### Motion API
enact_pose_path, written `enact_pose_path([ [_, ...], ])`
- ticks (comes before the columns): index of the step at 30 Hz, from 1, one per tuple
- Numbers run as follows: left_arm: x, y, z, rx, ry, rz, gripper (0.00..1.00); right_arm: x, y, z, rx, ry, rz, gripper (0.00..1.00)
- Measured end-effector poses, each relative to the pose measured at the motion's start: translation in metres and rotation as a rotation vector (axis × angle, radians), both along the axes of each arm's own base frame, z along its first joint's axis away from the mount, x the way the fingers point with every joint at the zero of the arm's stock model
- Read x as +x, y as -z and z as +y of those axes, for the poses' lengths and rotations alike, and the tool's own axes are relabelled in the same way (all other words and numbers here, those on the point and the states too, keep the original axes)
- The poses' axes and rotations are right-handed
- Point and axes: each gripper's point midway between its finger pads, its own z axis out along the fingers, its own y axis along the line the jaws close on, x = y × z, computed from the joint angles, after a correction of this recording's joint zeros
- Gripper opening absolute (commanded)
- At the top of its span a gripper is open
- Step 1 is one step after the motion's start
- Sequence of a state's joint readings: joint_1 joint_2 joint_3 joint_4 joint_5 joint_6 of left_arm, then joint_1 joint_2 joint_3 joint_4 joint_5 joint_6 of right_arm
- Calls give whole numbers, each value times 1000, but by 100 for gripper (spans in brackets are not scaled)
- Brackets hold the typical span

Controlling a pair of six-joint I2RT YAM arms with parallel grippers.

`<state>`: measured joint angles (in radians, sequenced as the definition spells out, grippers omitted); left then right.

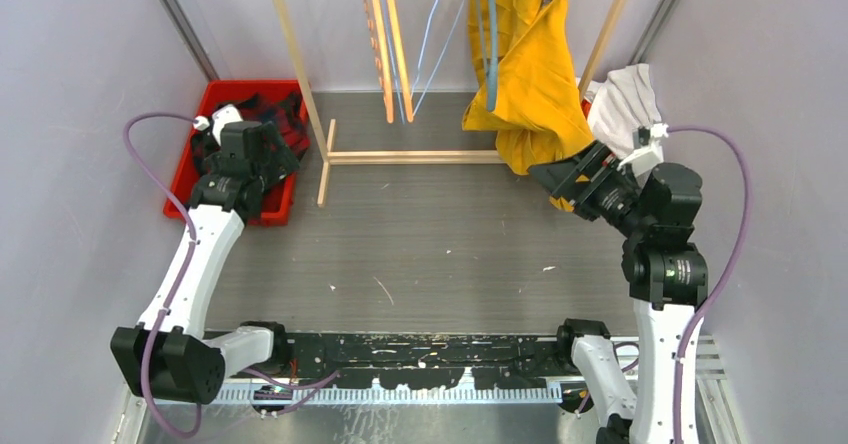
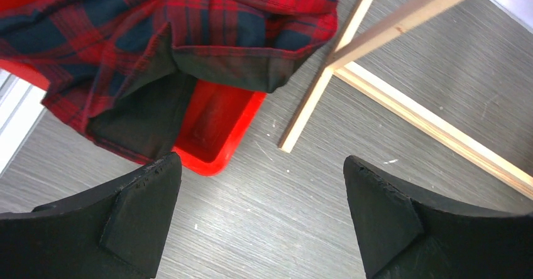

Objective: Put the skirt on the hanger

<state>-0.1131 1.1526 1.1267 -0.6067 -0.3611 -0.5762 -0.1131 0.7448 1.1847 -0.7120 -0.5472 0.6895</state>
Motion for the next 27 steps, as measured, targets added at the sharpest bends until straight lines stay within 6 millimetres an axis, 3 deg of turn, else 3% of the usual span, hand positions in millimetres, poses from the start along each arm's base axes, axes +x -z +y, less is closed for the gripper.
enact_pose_path([
  [3, -1, 2, 14, 4, -42, 8, 100, -9, 23, 13, 8, -63, 43, 100],
  [6, 1, 4, 28, 14, -83, 25, 99, -20, 59, 28, 13, -136, 125, 100],
  [10, 15, 13, 42, 50, -126, 67, 100, -37, 101, 55, -15, -255, 237, 100],
  [18, 50, 48, 71, 201, -213, 209, 99, -50, 133, 94, -79, -399, 292, 100],
  [22, 66, 61, 87, 235, -253, 257, 99, -49, 148, 102, -98, -421, 322, 100],
  [27, 80, 78, 94, 242, -269, 302, 100, -40, 151, 109, -102, -429, 318, 100],
])
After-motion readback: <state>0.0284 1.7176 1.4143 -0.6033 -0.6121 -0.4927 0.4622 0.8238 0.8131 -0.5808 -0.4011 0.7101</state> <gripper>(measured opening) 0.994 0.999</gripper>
